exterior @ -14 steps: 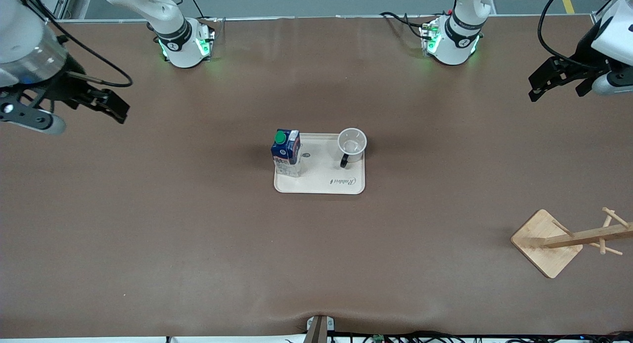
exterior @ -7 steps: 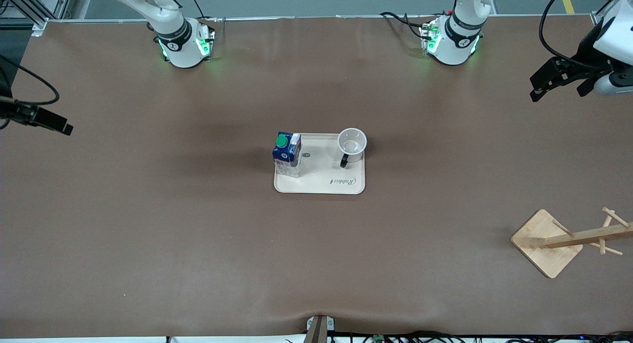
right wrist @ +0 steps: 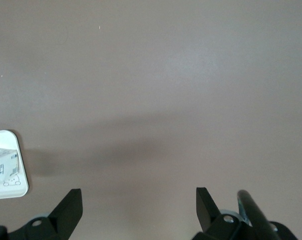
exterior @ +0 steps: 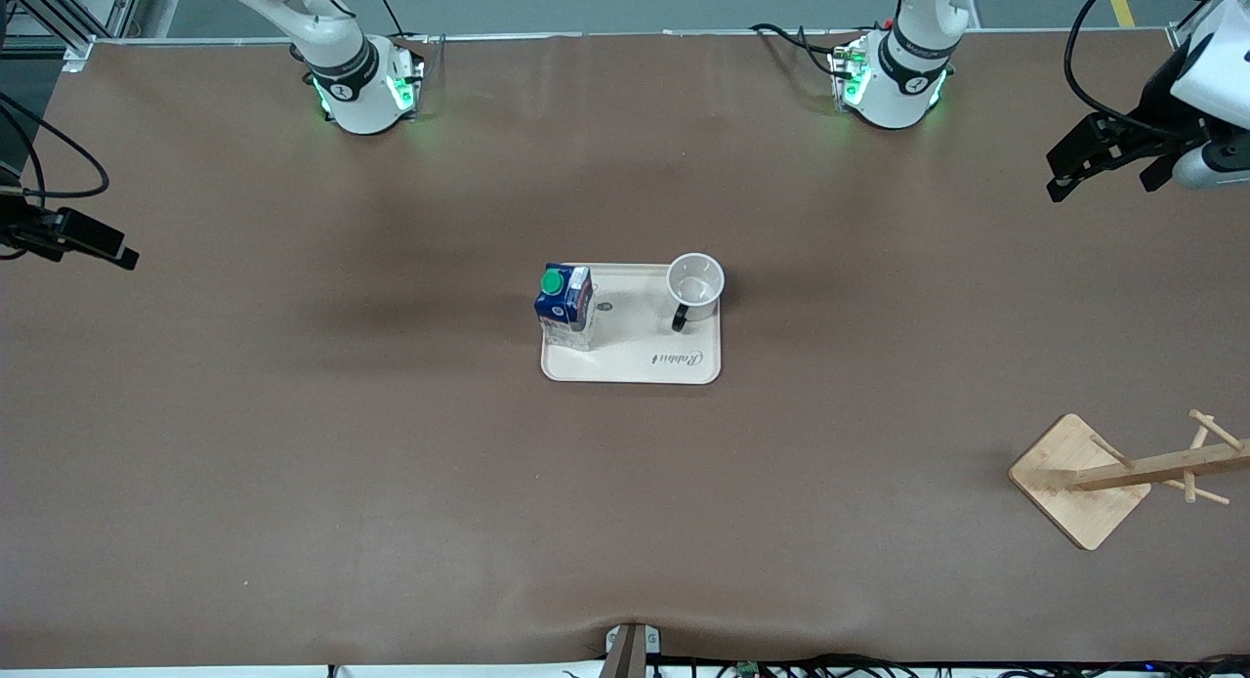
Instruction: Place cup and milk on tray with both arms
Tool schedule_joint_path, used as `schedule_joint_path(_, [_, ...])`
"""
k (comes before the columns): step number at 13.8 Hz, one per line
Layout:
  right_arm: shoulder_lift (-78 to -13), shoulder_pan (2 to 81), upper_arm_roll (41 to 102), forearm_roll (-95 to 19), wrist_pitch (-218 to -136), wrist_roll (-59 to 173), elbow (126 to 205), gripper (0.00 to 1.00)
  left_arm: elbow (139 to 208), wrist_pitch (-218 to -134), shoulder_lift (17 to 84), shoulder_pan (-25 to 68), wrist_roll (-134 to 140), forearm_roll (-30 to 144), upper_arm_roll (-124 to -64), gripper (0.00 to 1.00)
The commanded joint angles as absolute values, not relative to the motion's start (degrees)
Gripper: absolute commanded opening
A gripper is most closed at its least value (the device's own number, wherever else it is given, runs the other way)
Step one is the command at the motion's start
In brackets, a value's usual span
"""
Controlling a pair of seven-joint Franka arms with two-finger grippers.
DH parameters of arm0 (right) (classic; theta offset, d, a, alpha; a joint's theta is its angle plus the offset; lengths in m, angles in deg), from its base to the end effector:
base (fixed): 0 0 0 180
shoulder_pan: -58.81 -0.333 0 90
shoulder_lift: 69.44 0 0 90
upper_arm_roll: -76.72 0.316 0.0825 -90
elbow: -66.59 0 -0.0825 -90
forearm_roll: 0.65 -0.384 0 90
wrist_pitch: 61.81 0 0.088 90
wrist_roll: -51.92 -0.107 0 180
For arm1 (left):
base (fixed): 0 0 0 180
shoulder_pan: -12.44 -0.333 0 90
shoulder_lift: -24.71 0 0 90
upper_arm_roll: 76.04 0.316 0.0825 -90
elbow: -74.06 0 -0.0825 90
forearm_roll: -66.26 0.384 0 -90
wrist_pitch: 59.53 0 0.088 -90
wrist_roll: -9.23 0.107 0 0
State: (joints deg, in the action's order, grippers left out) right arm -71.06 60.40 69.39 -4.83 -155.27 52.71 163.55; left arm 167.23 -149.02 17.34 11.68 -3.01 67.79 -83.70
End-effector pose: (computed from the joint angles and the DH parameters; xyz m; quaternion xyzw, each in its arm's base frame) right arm 0.5425 -0.0786 0.5879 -0.9964 0.0736 0.0132 0.0394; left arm 0.5093 -0.0639 0.6657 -0.9981 -0.0474 -0.0348 0.0163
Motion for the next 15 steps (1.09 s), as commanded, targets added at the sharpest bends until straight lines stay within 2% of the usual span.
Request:
schedule_joint_path(1, [-74.89, 60.31, 71.27, -5.66, -154.27, 51.4, 165.38, 1.0, 167.4, -148.83, 17.15, 11.47, -2.72, 68.98, -83.95, 1.0])
schedule_joint_path(4, [-74.19, 59.26, 71.53, -5.23, -150.42, 49.63, 162.14, 1.0, 167.13, -148.83, 17.15, 11.3, -2.64, 68.9, -83.78, 1.0])
schedule_joint_path(10, [-71.38, 58.37, 71.44, -3.3, -150.05, 42.18, 158.26, 1.0, 165.2, -148.83, 18.11, 10.24, -2.11, 68.55, -83.78, 1.0])
schedule_joint_path(15, [-70.41, 58.46, 71.44, -1.45, -150.14, 45.13, 156.15, 1.0, 165.29, -148.74, 18.11, 10.33, -2.11, 68.55, -83.86, 1.0])
